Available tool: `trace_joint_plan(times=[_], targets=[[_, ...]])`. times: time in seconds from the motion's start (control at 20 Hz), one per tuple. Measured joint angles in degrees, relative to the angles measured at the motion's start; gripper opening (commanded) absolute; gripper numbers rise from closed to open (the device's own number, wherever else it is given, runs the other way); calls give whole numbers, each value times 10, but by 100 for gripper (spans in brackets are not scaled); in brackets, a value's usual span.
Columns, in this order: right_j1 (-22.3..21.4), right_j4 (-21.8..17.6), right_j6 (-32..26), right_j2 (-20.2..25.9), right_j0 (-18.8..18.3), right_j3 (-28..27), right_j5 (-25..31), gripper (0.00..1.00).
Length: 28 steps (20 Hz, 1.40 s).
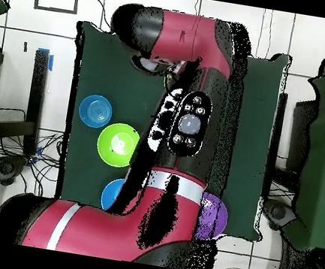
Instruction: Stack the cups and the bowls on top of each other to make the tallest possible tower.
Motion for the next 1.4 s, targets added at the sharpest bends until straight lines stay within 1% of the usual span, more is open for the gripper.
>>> trace_joint_plan(times=[0.6, 1.4], targets=[[1, 14, 0, -7, 0, -28, 0, 0], [6, 17, 0, -25, 1, -32, 0, 0]])
